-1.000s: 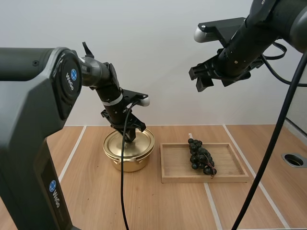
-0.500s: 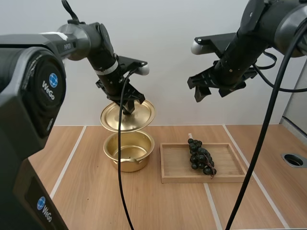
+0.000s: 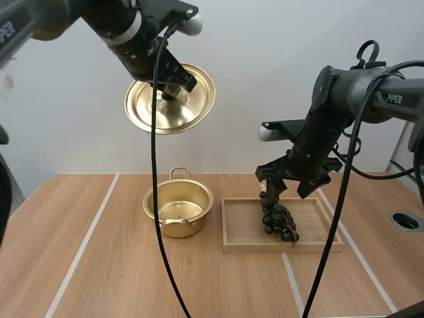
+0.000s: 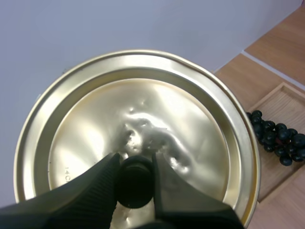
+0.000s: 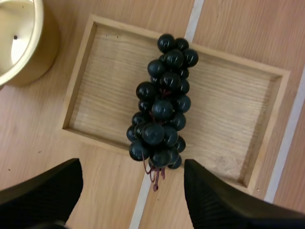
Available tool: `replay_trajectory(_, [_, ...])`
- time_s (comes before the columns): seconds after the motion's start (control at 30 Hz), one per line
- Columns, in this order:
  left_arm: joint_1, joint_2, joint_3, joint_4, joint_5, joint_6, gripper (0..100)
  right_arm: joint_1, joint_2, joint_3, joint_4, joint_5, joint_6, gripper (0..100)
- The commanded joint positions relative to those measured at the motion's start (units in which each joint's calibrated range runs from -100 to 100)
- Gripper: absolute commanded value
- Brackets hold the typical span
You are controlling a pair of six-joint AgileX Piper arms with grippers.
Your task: Open the pot, put the grape inside, and close it
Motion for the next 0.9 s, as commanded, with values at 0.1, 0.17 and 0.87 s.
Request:
replay_trajectory(0.1, [-0.11, -6.09, -0.63, -0.52, -5.48, -0.55, 0, 0.02, 1.32, 3.63, -0.07, -6.46, -0.93, 100])
replay_trajectory(0.17, [-0.11, -7.41, -0.63, -0.80, -5.84, -0.55, 0, 0.02, 2.32, 3.73, 0.06, -8.66, -0.93, 100])
replay_trajectory(0.87, [-0.11, -11.18, -0.63, -2.04, -6.01, -0.55, 0, 0.02, 16.18, 3.83, -0.20, -18.81, -1.24, 100])
